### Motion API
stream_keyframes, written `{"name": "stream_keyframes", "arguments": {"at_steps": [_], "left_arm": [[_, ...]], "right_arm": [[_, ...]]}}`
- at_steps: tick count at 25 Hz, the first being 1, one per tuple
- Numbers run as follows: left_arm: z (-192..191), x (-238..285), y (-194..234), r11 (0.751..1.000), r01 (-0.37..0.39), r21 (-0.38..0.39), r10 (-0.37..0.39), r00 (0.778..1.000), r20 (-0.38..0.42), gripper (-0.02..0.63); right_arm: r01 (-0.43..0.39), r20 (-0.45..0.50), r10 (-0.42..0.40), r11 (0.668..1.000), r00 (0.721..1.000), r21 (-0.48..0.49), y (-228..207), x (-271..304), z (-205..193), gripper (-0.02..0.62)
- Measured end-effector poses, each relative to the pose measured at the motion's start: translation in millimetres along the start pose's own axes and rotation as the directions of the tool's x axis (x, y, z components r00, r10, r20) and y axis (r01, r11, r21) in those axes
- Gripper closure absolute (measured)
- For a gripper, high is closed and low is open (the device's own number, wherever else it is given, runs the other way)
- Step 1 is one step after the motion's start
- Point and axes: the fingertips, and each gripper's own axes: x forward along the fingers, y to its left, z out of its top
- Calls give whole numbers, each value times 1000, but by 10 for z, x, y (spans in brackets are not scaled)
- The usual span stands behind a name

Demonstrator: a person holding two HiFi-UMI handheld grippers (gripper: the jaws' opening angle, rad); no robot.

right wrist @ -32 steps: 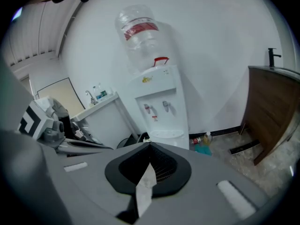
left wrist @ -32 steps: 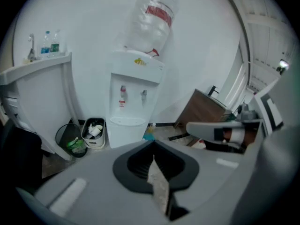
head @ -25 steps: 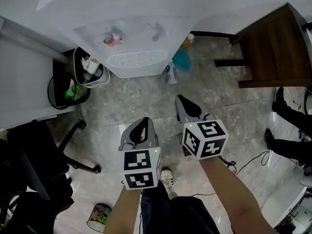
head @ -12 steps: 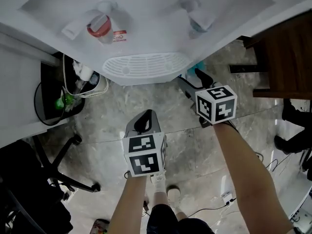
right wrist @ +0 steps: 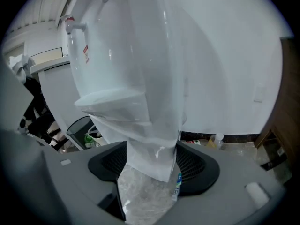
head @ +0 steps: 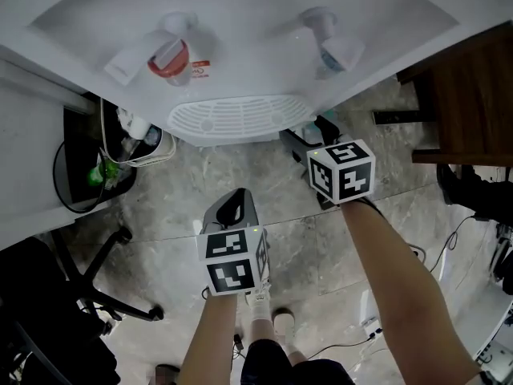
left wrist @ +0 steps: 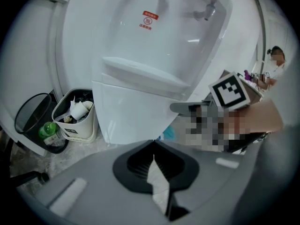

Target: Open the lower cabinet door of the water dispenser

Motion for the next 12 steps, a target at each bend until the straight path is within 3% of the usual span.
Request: {"name": "stream_keyframes", "arguments": {"at_steps": [6,9,12], "left_arm": [[-162,-163,-6,999,-39,6,39,999,-8,598],[-329,-335,71,996,-90,-5,90,996,-8,598],[-529,-529,82,996,-85,-26,85,996,0,598]], "right_arm": [[-34,-27,34,999,999,29,314,-375,-358,302],[-75,-42,77,996,996,48,604,-618,-621,351],[-125,-56,129,989,990,74,988,-840,-866,382]]}}
